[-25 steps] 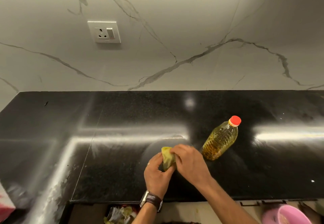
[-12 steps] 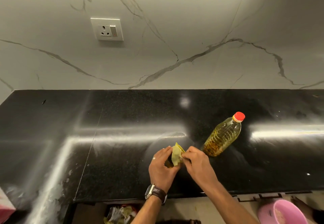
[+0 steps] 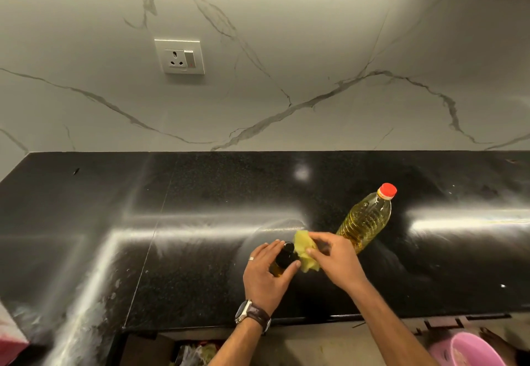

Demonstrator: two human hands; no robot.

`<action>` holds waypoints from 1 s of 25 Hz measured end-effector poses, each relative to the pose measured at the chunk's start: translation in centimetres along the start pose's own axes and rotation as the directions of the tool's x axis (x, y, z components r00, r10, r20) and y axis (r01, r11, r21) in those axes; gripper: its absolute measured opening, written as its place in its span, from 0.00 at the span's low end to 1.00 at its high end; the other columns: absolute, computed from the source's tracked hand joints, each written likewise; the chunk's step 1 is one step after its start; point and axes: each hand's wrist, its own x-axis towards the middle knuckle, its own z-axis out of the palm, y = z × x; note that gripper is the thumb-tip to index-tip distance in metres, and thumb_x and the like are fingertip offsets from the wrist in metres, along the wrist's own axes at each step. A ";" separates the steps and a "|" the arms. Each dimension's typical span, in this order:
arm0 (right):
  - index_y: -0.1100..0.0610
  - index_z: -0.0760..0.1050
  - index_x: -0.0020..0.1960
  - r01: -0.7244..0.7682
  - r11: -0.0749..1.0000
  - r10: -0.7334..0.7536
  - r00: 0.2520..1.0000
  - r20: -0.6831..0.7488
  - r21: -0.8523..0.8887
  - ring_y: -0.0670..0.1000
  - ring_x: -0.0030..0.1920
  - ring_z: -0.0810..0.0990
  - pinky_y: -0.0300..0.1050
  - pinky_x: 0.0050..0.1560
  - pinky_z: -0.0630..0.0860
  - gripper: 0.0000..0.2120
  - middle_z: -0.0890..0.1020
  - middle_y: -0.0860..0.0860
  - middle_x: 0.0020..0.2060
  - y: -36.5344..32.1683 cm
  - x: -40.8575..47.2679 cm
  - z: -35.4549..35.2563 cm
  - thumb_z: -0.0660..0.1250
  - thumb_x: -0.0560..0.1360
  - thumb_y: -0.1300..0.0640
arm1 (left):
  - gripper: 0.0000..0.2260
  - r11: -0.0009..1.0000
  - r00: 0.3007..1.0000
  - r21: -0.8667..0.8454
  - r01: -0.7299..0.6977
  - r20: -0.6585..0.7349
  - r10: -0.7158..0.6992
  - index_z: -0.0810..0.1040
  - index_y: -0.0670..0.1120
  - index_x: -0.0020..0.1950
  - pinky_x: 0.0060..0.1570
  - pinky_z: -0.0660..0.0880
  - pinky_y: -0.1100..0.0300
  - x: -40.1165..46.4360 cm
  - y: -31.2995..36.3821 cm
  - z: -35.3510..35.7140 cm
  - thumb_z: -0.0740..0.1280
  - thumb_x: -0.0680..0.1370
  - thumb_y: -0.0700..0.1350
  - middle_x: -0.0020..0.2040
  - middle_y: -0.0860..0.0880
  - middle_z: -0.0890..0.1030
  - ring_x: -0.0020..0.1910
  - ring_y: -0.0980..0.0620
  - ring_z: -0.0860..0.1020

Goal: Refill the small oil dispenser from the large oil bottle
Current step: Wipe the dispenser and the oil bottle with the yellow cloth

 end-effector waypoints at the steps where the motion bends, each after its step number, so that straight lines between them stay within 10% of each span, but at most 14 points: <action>1: 0.51 0.82 0.66 0.051 0.999 -0.051 0.998 0.032 0.010 0.40 0.60 0.81 0.38 0.64 0.78 0.18 0.84 0.44 0.60 -0.7 0.4 0.7 0.73 0.78 0.62 | 0.26 1.000 1.000 0.004 -0.002 -0.003 0.002 0.82 0.56 0.66 0.65 0.73 0.58 0.0 0.0 -0.1 0.72 0.71 0.65 0.63 0.59 0.82 0.67 0.57 0.75; 8: 0.55 0.82 0.66 0.198 0.966 -0.199 0.980 0.014 -0.166 0.40 0.60 0.78 0.28 0.64 0.72 0.14 0.81 0.43 0.61 0.1 -2.4 3.7 0.67 0.82 0.62 | 0.26 0.999 0.999 0.029 0.020 0.026 -0.021 0.81 0.57 0.66 0.65 0.70 0.63 0.2 0.0 0.0 0.69 0.71 0.66 0.64 0.62 0.81 0.69 0.58 0.74; 13: 0.52 0.87 0.56 0.078 0.988 -0.075 0.997 0.028 -0.134 0.42 0.50 0.83 0.40 0.55 0.81 0.10 0.87 0.46 0.49 -0.9 -0.8 0.7 0.72 0.78 0.63 | 0.26 0.999 0.999 0.005 0.038 0.032 -0.038 0.81 0.59 0.66 0.64 0.72 0.61 0.1 0.1 -0.1 0.70 0.71 0.67 0.62 0.67 0.77 0.68 0.59 0.73; 16: 0.52 0.88 0.51 0.004 0.974 0.069 0.946 0.317 -0.226 0.46 0.44 0.84 0.44 0.46 0.83 0.09 0.87 0.48 0.43 -3.9 3.5 -0.5 0.70 0.79 0.60 | 0.26 0.997 0.996 -0.024 0.079 0.041 -0.078 0.79 0.61 0.66 0.63 0.69 0.65 0.0 0.5 -0.3 0.70 0.70 0.66 0.61 0.69 0.76 0.67 0.61 0.72; 21: 0.59 0.79 0.41 0.272 0.770 0.193 0.762 0.618 -0.577 0.54 0.42 0.80 0.50 0.43 0.77 0.13 0.81 0.54 0.38 -10.9 7.5 0.8 0.65 0.80 0.53 | 0.28 0.987 0.987 -0.052 0.151 0.054 -0.149 0.78 0.58 0.67 0.56 0.70 0.69 0.1 1.0 -0.2 0.72 0.69 0.67 0.58 0.64 0.77 0.57 0.65 0.75; 25: 0.60 0.81 0.54 0.591 0.386 0.067 0.748 0.661 -0.708 0.57 0.53 0.83 0.51 0.47 0.78 0.06 0.83 0.55 0.51 -13.0 4.6 3.4 0.68 0.79 0.59 | 0.21 0.966 0.969 -0.072 0.248 0.040 -0.246 0.78 0.55 0.58 0.47 0.79 0.56 -0.1 0.4 0.2 0.74 0.67 0.60 0.48 0.59 0.83 0.45 0.55 0.81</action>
